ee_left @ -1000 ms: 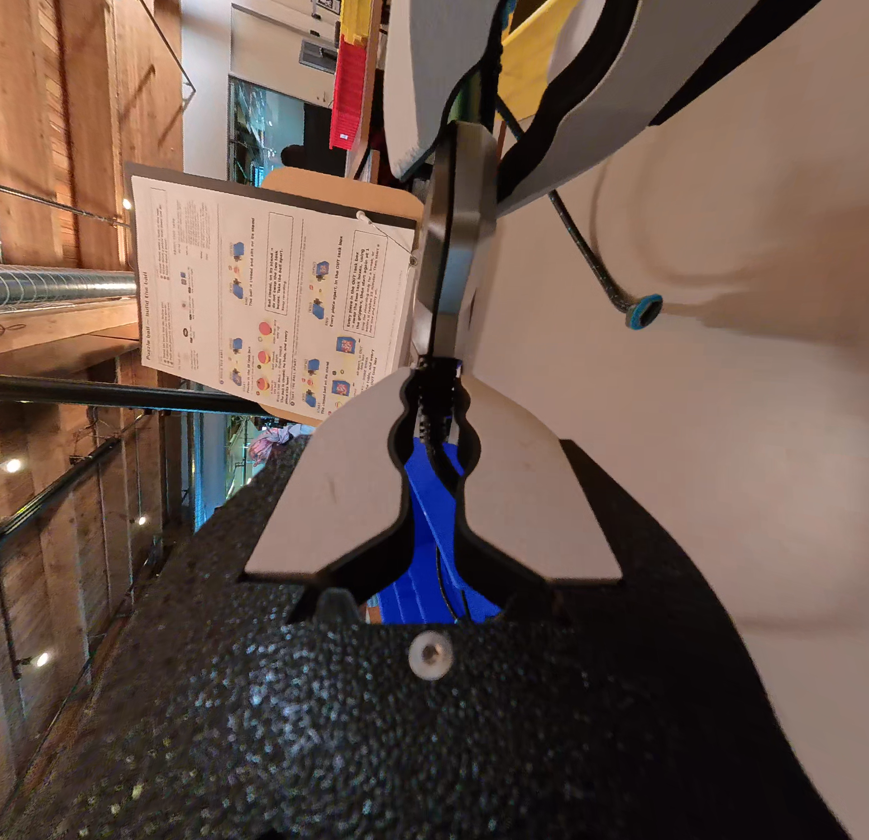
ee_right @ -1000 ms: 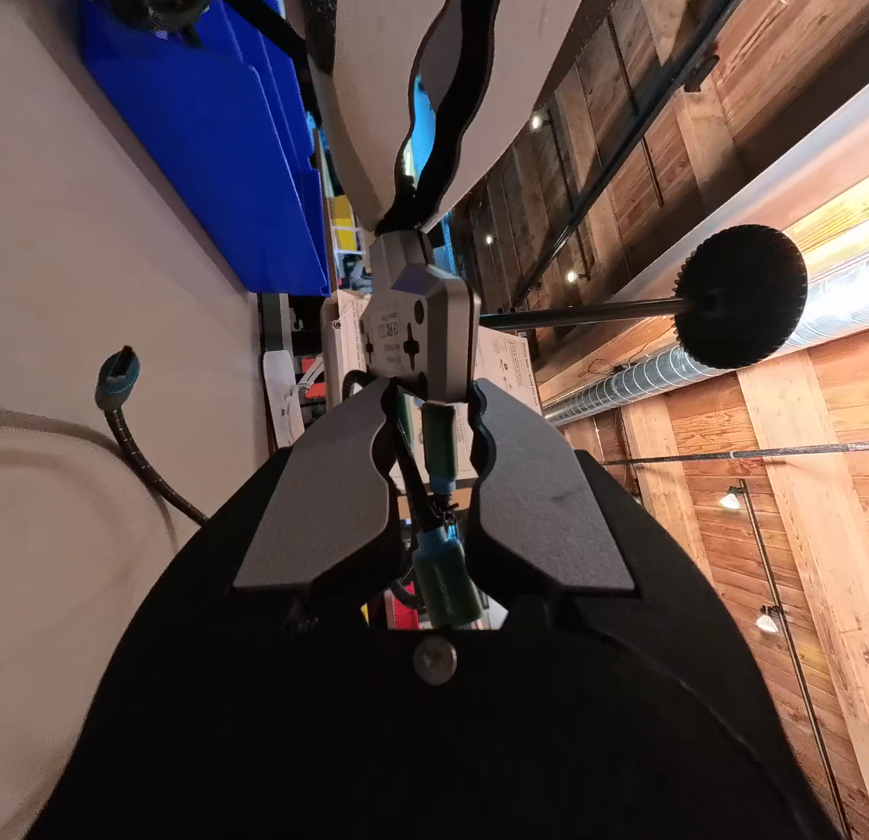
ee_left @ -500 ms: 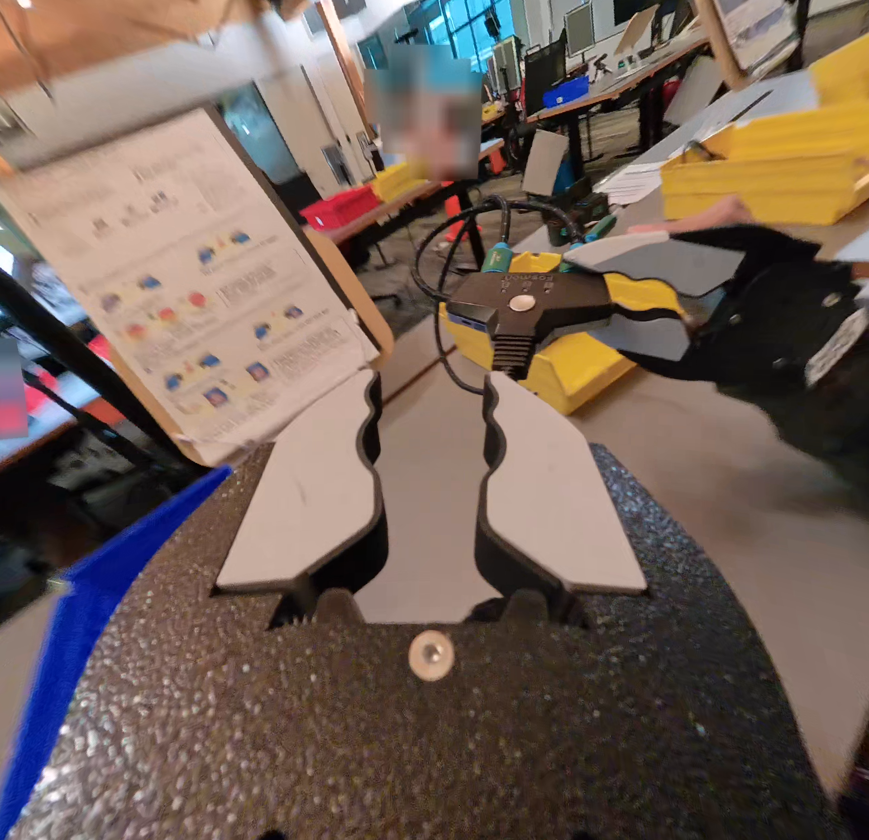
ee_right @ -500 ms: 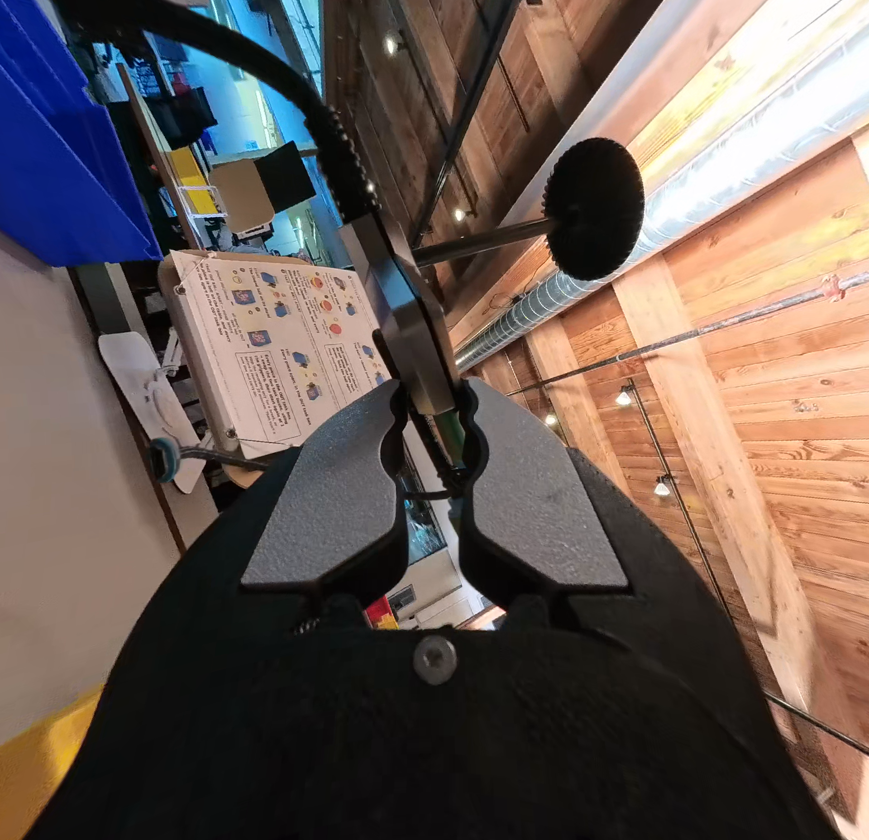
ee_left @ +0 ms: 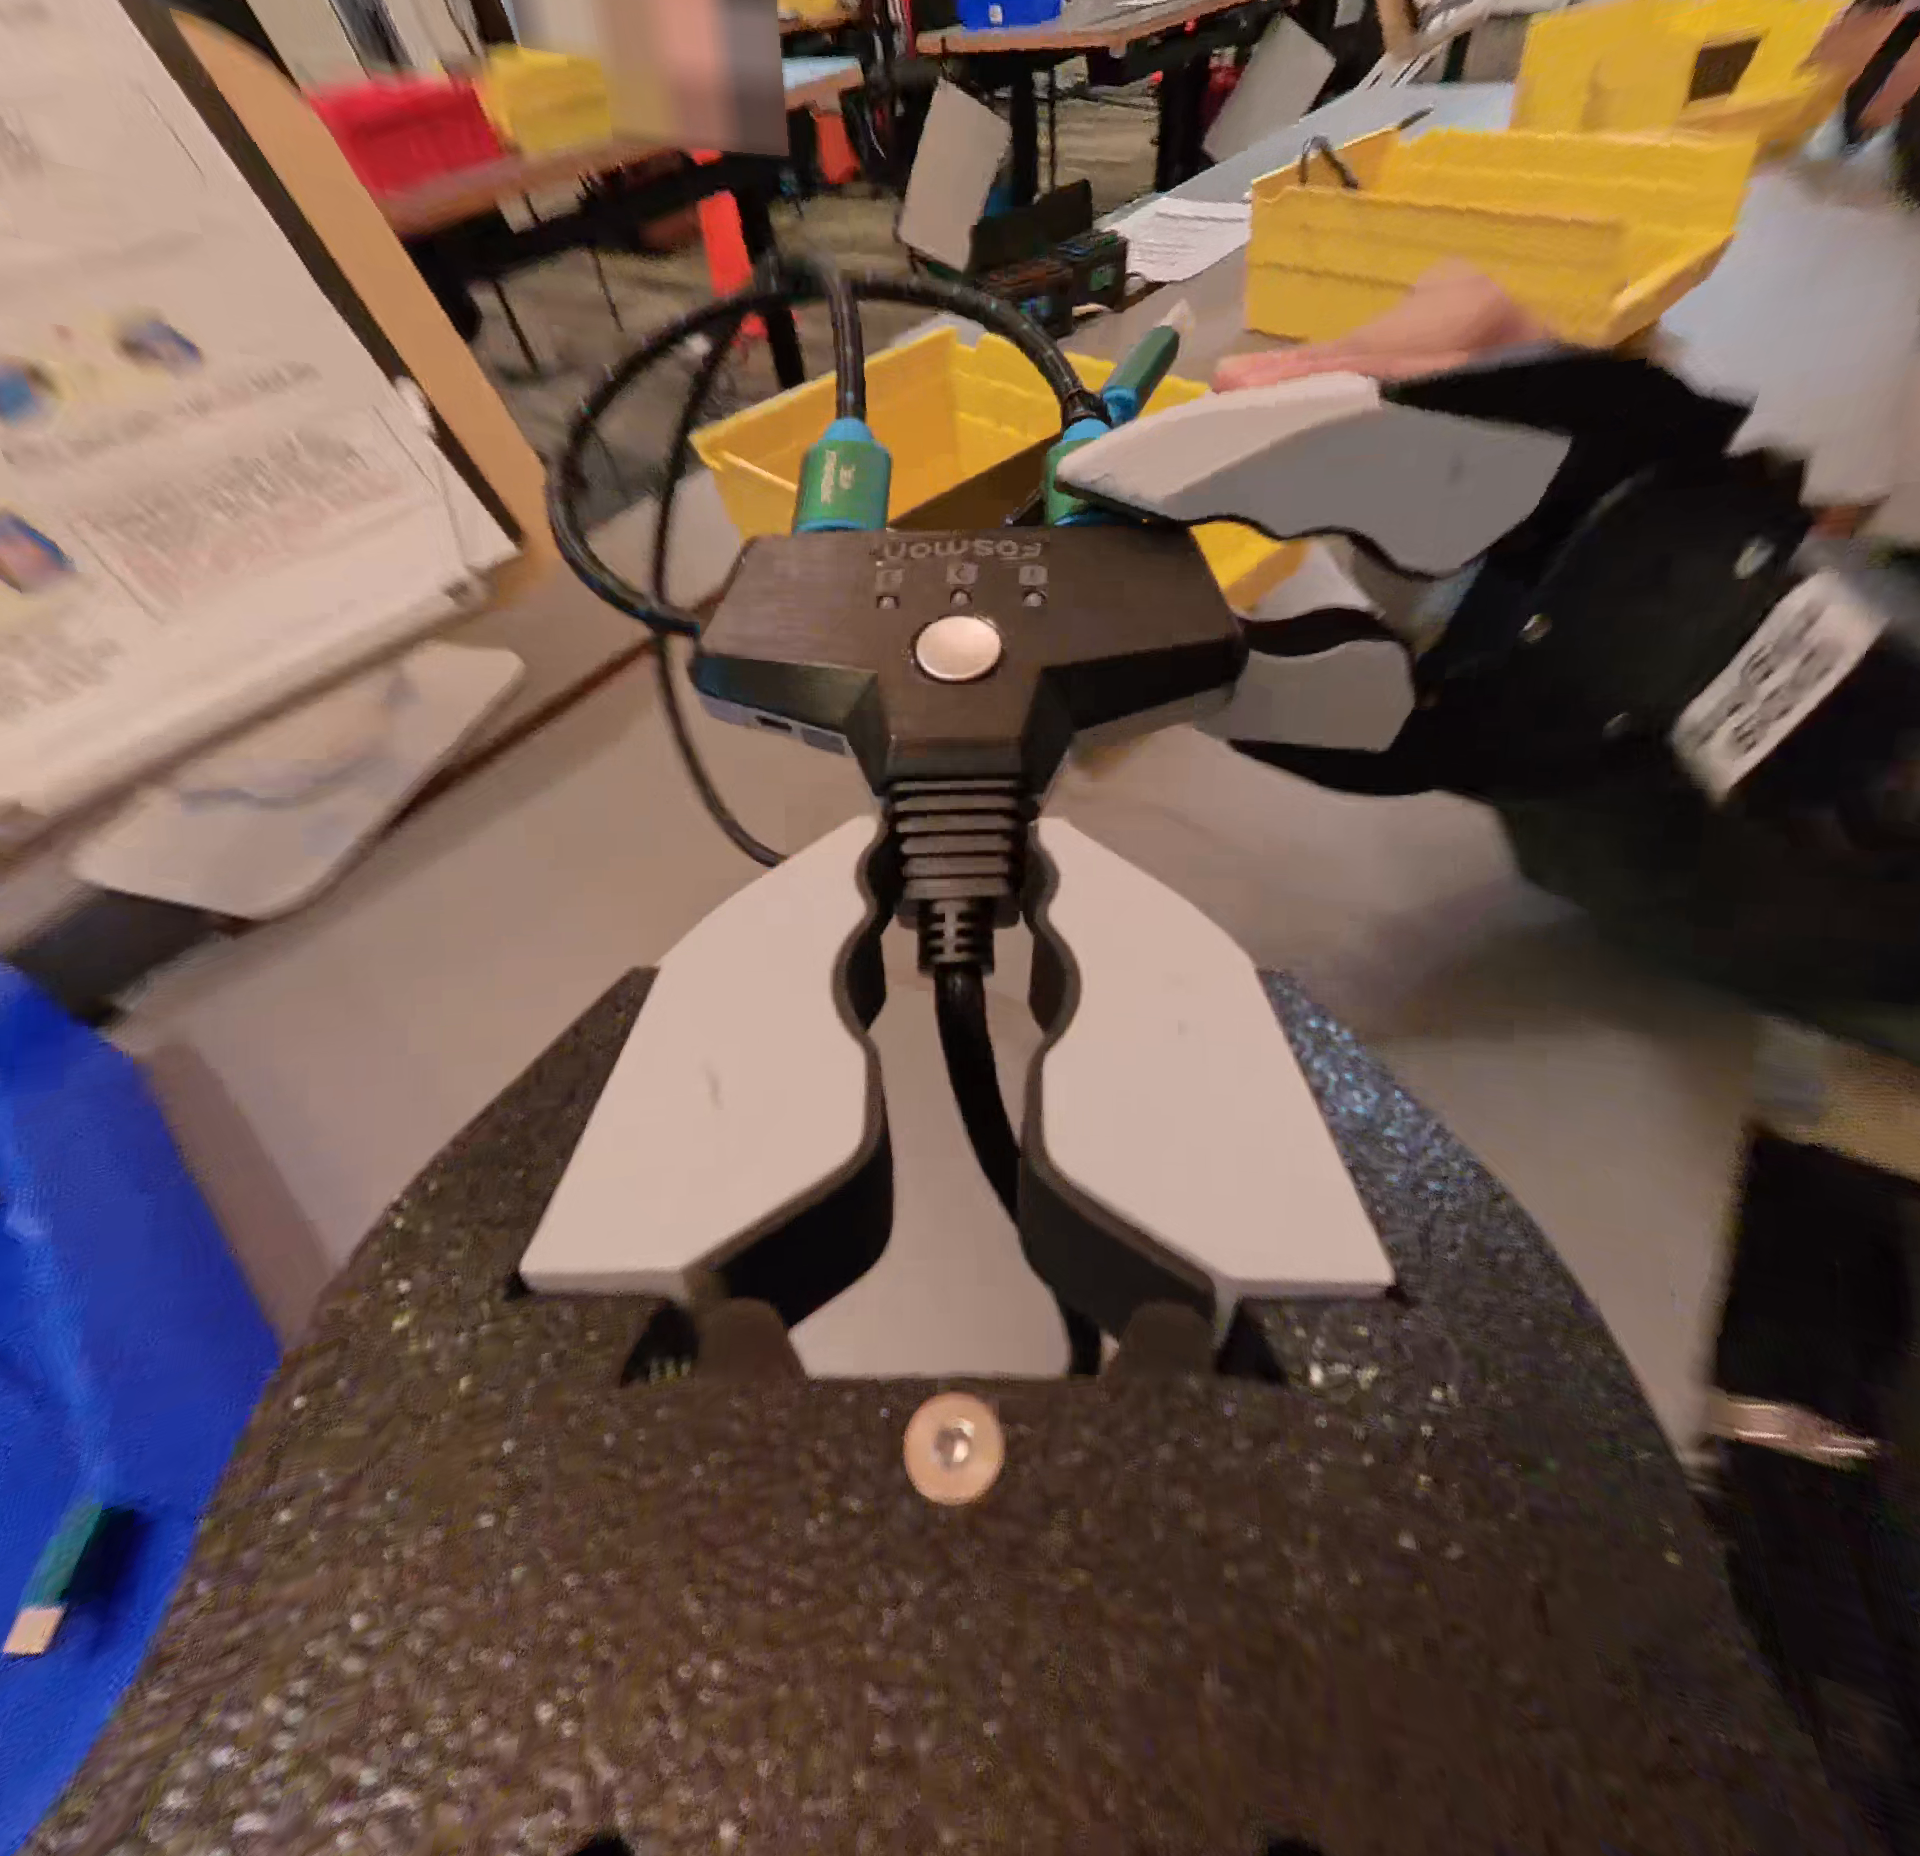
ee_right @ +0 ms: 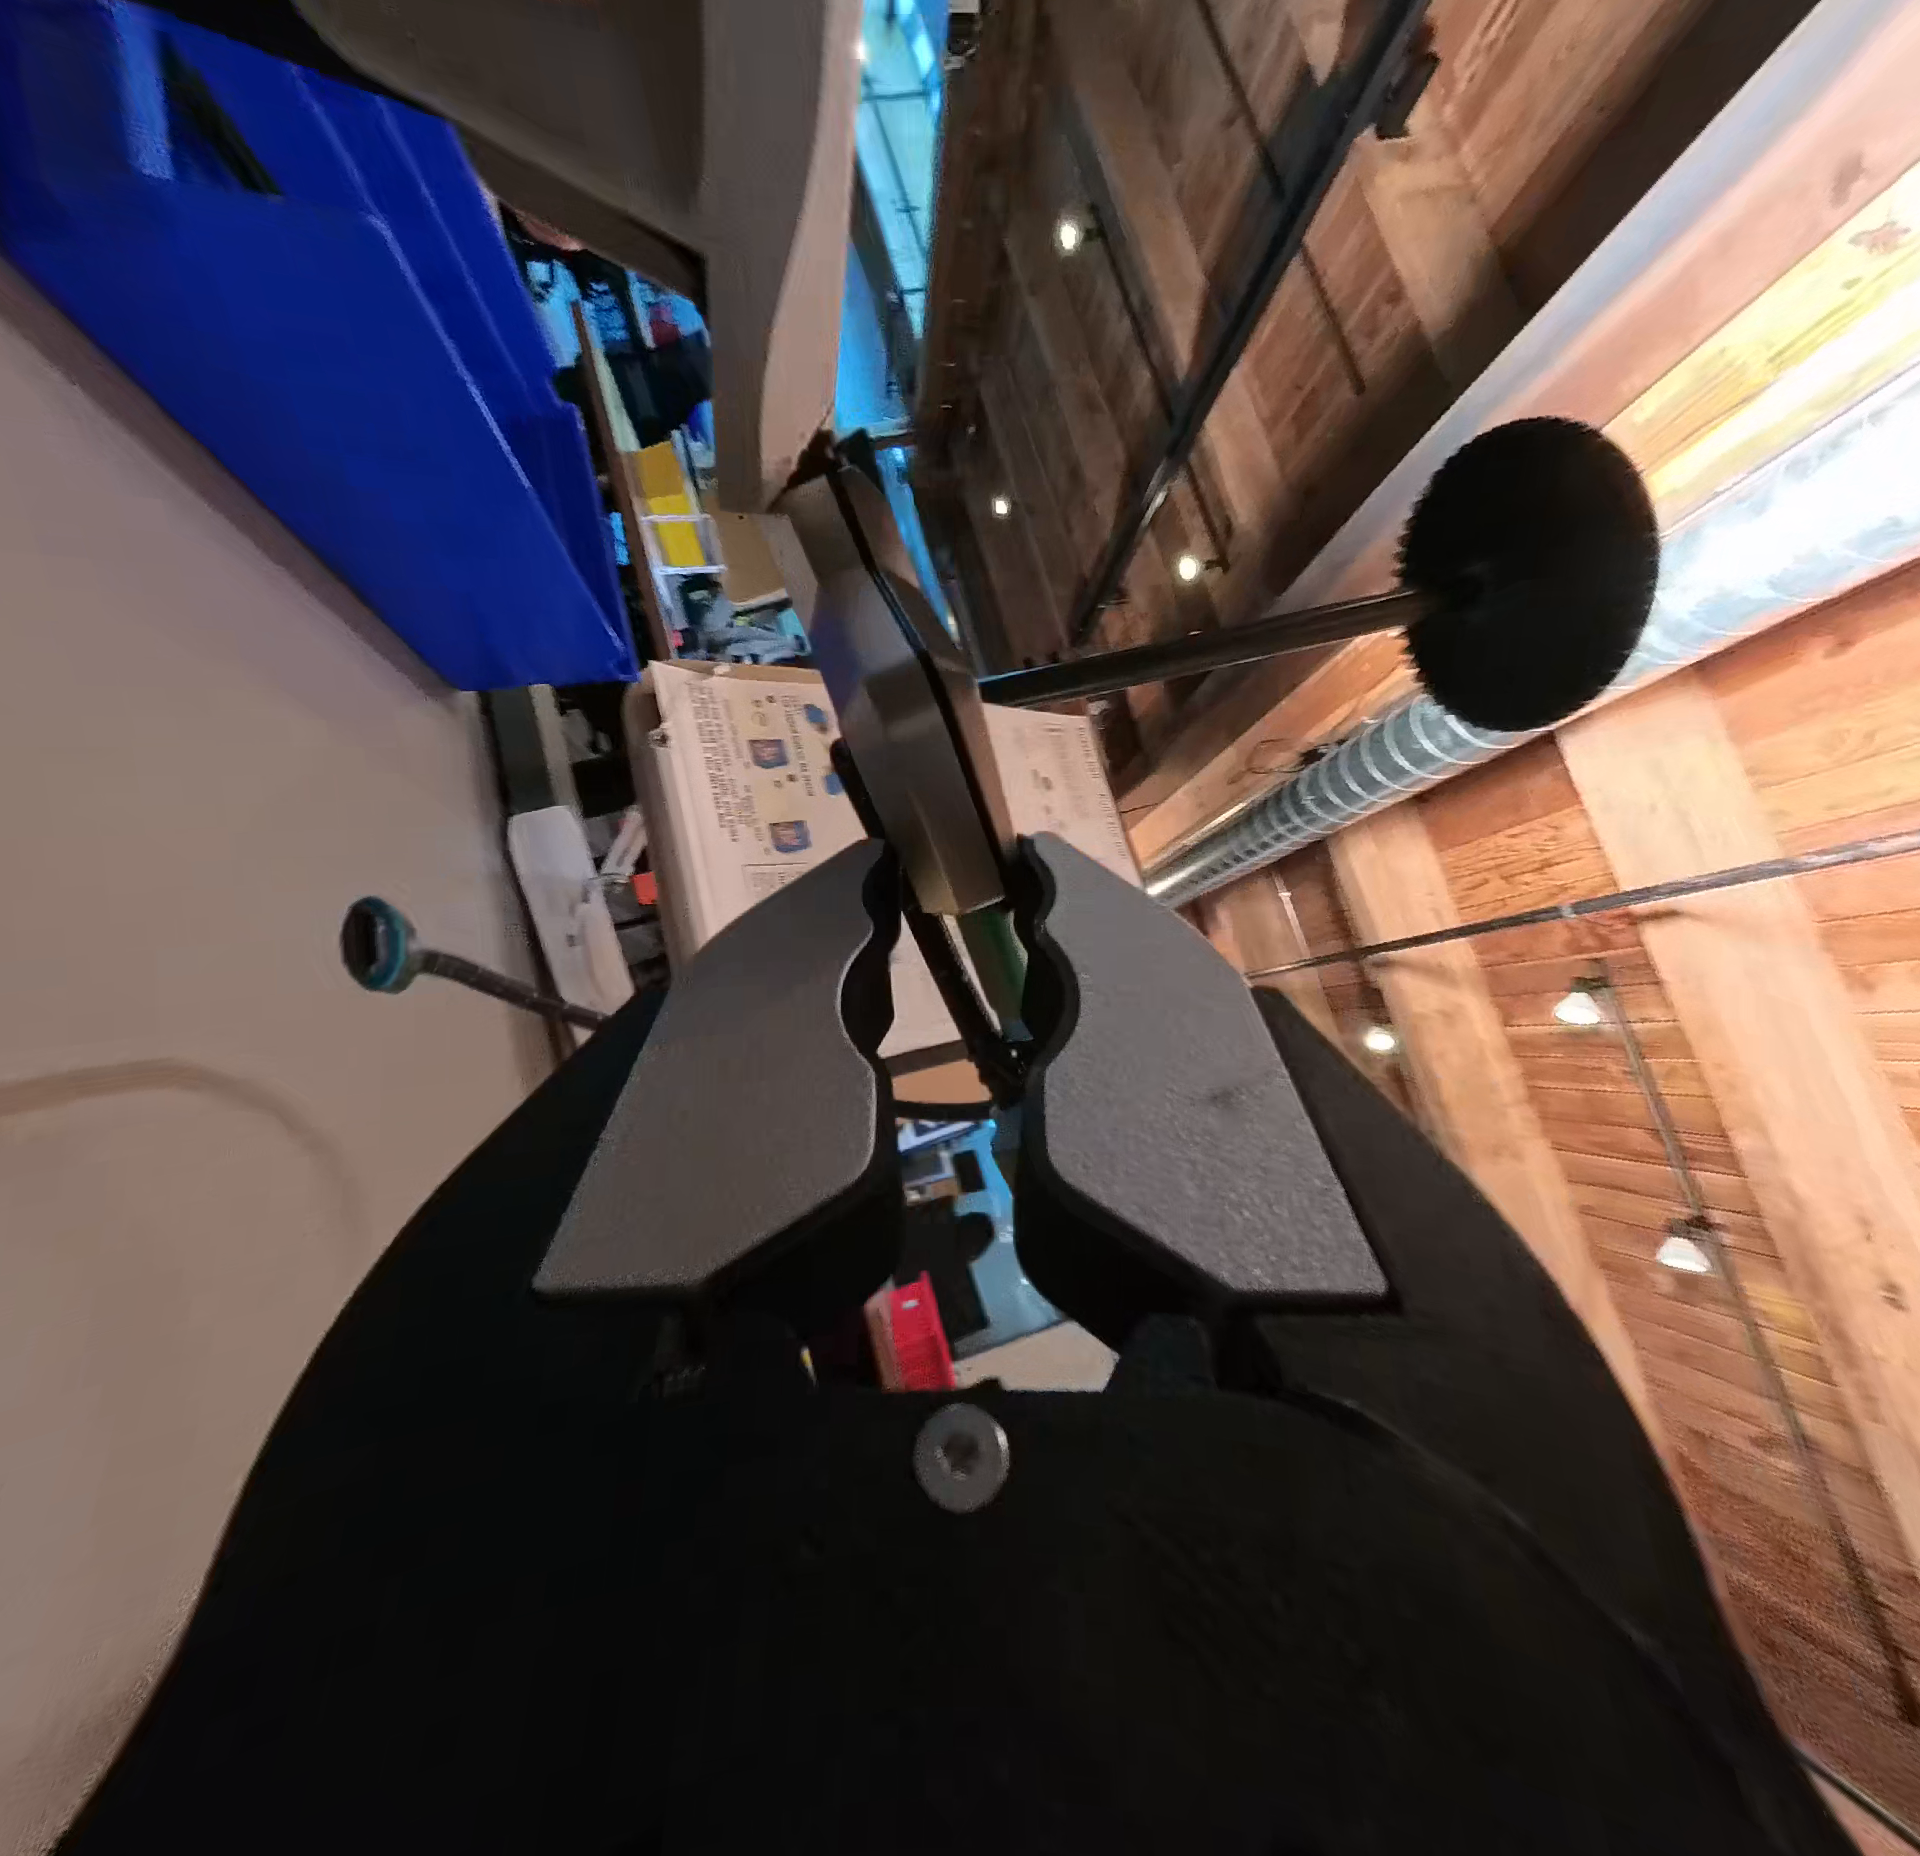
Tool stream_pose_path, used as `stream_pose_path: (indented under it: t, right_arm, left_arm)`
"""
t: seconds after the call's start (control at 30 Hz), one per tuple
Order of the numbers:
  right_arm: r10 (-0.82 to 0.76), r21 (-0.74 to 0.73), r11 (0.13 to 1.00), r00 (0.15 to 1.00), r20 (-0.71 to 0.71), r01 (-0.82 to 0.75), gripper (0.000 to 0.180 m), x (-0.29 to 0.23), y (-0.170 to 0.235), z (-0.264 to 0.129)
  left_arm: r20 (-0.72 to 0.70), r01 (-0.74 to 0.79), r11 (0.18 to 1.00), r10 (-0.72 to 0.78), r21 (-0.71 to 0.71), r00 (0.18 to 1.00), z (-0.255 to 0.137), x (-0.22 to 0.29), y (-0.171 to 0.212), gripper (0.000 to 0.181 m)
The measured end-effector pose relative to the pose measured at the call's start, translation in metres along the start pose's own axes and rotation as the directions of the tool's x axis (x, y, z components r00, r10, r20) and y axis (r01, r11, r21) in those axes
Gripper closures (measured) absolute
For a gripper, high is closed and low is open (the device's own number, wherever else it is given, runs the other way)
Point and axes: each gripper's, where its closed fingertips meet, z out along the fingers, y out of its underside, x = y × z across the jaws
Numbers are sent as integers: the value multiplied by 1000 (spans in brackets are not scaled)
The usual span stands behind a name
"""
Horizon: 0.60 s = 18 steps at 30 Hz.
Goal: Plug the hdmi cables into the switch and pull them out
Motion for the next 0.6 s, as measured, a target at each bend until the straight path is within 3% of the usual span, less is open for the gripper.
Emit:
stream_pose_path:
  t: [0.1, 0.2, 0.33, 0.43, 0.5, 0.53, 0.6]
  right_arm:
    - [30, -6, 1000, 999, 33, -30, 159, -7, 3, 1]
    - [40, 8, 999, 995, 91, -41, 160, -16, 3, 2]
    - [108, 44, 991, 950, 293, -126, 160, -36, 2, -2]
    - [362, 30, 899, 781, 508, -437, 151, -39, -7, -18]
    - [523, -21, 752, 575, 629, -659, 148, -29, -15, -34]
    - [576, -69, 683, 478, 663, -727, 147, -24, -14, -40]
    - [638, -131, 629, 412, 651, -766, 147, -17, -4, -45]
  left_arm:
    - [60, -127, 992, 126, 7, 990, 4, -3, 7, 157]
    - [34, -64, 998, 65, -11, 997, 4, -6, 14, 158]
    - [-31, -65, 997, 64, -40, 997, 6, -8, 24, 158]
    - [-73, -110, 994, 108, -16, 991, 7, -12, 32, 158]
    - [-110, -171, 985, 171, 9, 979, 8, -13, 37, 158]
    - [-137, -201, 979, 202, 22, 970, 8, -13, 41, 158]
    - [-194, -234, 972, 236, 37, 952, 10, -9, 50, 158]
